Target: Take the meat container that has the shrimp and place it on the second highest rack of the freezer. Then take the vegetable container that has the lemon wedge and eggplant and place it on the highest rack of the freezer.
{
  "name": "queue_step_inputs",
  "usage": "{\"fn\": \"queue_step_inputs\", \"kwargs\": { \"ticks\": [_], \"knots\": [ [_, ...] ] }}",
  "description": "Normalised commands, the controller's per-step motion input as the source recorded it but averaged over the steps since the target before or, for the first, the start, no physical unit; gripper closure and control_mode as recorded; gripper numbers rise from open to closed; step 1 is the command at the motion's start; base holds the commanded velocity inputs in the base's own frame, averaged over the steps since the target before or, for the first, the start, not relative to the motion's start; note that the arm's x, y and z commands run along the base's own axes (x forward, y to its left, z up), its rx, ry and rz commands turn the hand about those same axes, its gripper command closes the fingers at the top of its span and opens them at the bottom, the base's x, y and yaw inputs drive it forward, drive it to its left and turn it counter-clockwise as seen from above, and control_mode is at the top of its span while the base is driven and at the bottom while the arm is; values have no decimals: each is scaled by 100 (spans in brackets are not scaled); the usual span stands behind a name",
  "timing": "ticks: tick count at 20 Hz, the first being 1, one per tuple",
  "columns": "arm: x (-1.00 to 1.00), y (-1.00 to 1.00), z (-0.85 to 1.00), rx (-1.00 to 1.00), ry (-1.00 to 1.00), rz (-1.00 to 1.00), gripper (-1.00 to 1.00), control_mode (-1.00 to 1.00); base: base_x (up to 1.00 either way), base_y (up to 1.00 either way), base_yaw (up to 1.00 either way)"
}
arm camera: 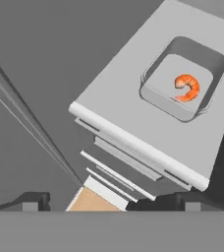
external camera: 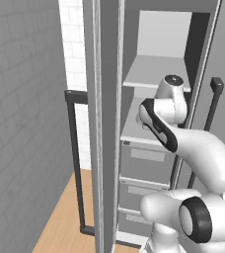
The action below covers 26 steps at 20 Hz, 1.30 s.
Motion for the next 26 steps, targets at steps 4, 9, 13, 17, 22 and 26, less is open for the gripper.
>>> {"fn": "queue_step_inputs", "kwargs": {
  "ticks": [4, 9, 13, 17, 22, 26],
  "knots": [
    [-91, 0, 4, 0, 4, -18, -100, -100, 0, 0, 0],
    [-88, 0, 7, 0, 10, -18, -100, -100, 0, 0, 0],
    [-55, 4, -3, 0, 6, 0, -100, -100, 0, 0, 0],
    [-30, 5, 5, 0, 18, 0, -100, -100, 0, 0, 0],
    [-35, 5, 8, 5, 24, 0, -100, -100, 0, 0, 0],
    [-33, 9, 0, 8, 17, 0, -100, -100, 0, 0, 0]
  ]
}}
